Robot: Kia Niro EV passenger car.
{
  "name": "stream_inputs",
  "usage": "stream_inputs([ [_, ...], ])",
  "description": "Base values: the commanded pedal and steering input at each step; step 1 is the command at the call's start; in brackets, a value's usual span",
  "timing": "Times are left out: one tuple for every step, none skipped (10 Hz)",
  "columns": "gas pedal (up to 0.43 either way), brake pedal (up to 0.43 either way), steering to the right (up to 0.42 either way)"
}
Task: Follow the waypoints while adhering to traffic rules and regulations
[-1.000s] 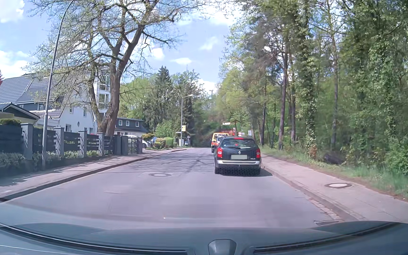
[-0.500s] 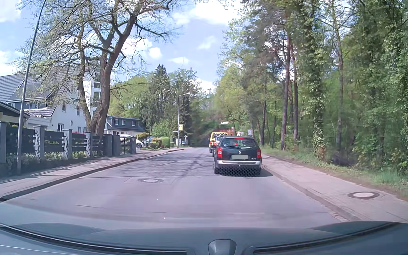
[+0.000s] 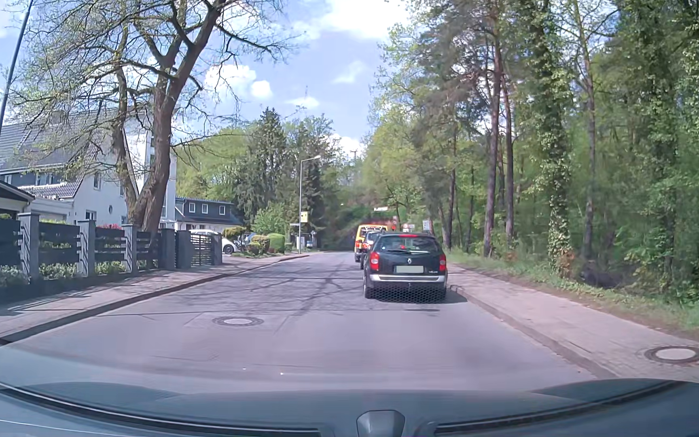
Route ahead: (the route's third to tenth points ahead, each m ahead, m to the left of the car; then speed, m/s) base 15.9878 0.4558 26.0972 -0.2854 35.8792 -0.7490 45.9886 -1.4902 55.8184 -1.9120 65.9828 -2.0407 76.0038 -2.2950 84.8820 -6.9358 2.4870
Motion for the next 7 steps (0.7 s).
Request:
stream_inputs([
  [0.000, 0.012, 0.027],
  [0.000, 0.012, 0.028],
  [0.000, 0.012, 0.028],
  [0.000, 0.012, 0.028],
  [0.000, 0.012, 0.028],
  [0.000, 0.012, 0.027],
  [0.000, 0.012, 0.027],
])
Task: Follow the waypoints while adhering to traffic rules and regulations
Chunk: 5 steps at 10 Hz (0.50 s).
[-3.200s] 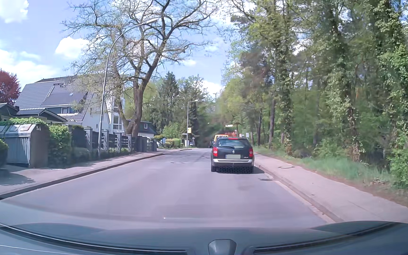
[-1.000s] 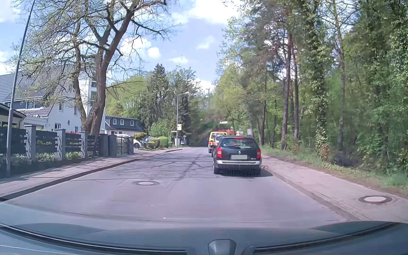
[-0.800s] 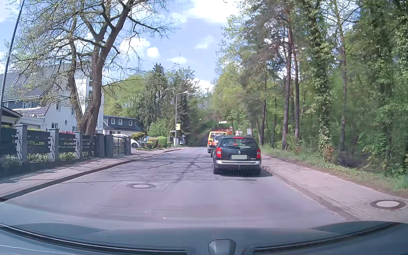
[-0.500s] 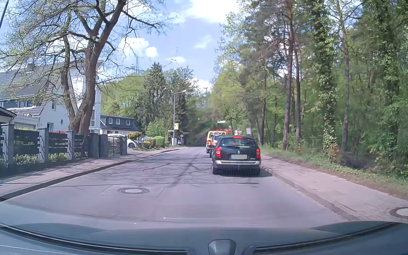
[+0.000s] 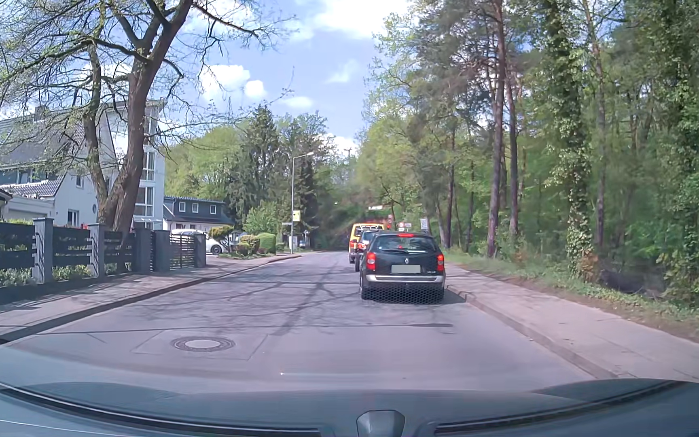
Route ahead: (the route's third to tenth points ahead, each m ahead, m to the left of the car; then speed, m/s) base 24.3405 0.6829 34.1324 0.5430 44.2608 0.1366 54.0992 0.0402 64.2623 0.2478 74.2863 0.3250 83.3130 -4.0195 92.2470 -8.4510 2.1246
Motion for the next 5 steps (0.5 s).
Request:
stream_inputs([
  [0.000, 0.012, 0.027],
  [0.000, 0.012, 0.027],
  [0.000, 0.012, 0.026],
  [0.000, 0.012, 0.027],
  [0.000, 0.012, 0.028],
])
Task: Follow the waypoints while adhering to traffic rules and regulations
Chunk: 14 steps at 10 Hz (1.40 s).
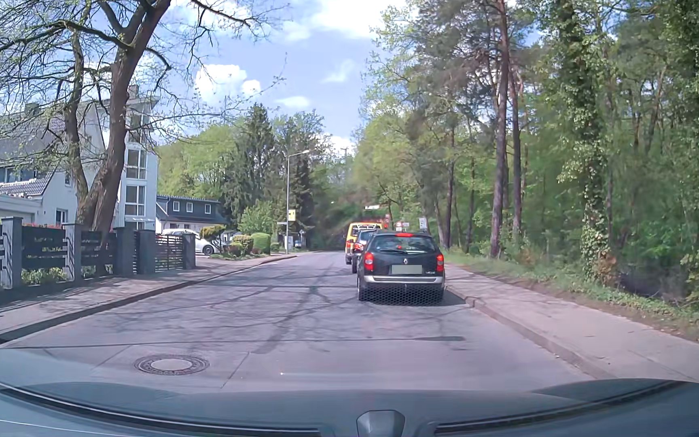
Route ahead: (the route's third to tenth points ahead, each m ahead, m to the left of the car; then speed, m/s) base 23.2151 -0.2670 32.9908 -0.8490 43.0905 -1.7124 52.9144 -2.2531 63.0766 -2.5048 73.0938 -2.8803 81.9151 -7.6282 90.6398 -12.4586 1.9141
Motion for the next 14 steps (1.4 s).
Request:
stream_inputs([
  [0.000, 0.012, 0.029],
  [0.000, 0.012, 0.028],
  [0.000, 0.012, 0.028],
  [0.000, 0.012, 0.027],
  [0.000, 0.018, 0.022],
  [0.000, 0.018, 0.018],
  [0.000, 0.024, 0.016],
  [0.000, 0.024, 0.015],
  [0.000, 0.024, 0.014],
  [0.000, 0.030, 0.012],
  [0.000, 0.030, 0.011],
  [0.000, 0.030, 0.008],
  [0.000, 0.037, 0.006],
  [0.000, 0.037, 0.004],
])
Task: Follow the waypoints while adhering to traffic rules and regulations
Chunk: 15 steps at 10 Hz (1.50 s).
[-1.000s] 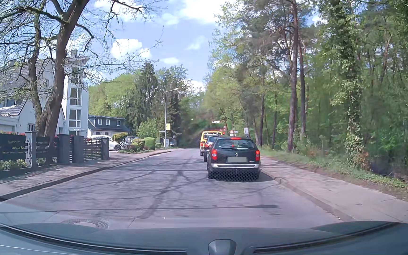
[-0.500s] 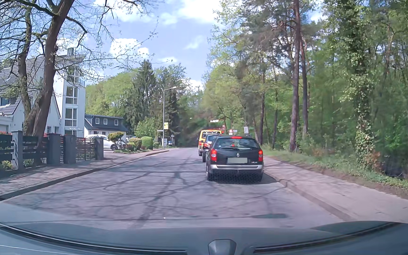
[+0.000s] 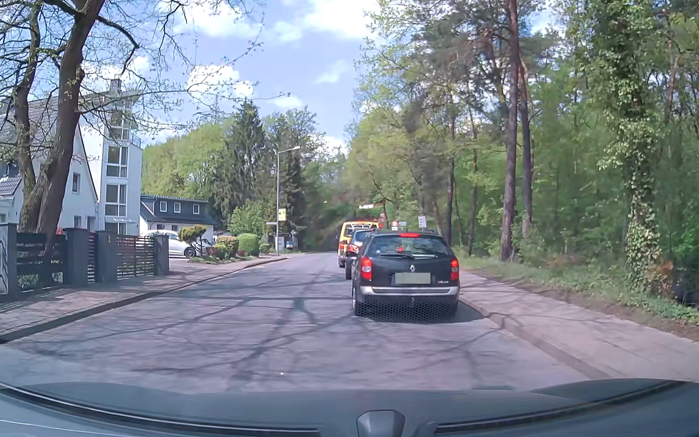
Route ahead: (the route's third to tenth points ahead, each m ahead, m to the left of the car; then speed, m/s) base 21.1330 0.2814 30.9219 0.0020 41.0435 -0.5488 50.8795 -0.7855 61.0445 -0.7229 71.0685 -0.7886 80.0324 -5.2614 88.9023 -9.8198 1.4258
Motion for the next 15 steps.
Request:
stream_inputs([
  [0.000, 0.043, 0.004],
  [0.000, 0.043, 0.004],
  [0.000, 0.049, 0.004],
  [0.000, 0.055, 0.004],
  [0.000, 0.067, 0.004],
  [0.000, 0.073, 0.004],
  [0.000, 0.073, 0.004],
  [0.000, 0.079, 0.004],
  [0.000, 0.079, 0.004],
  [0.000, 0.079, 0.004],
  [0.000, 0.085, 0.004],
  [0.000, 0.085, 0.003],
  [0.000, 0.085, 0.002],
  [0.000, 0.091, 0.001],
  [0.000, 0.091, -0.001],
])
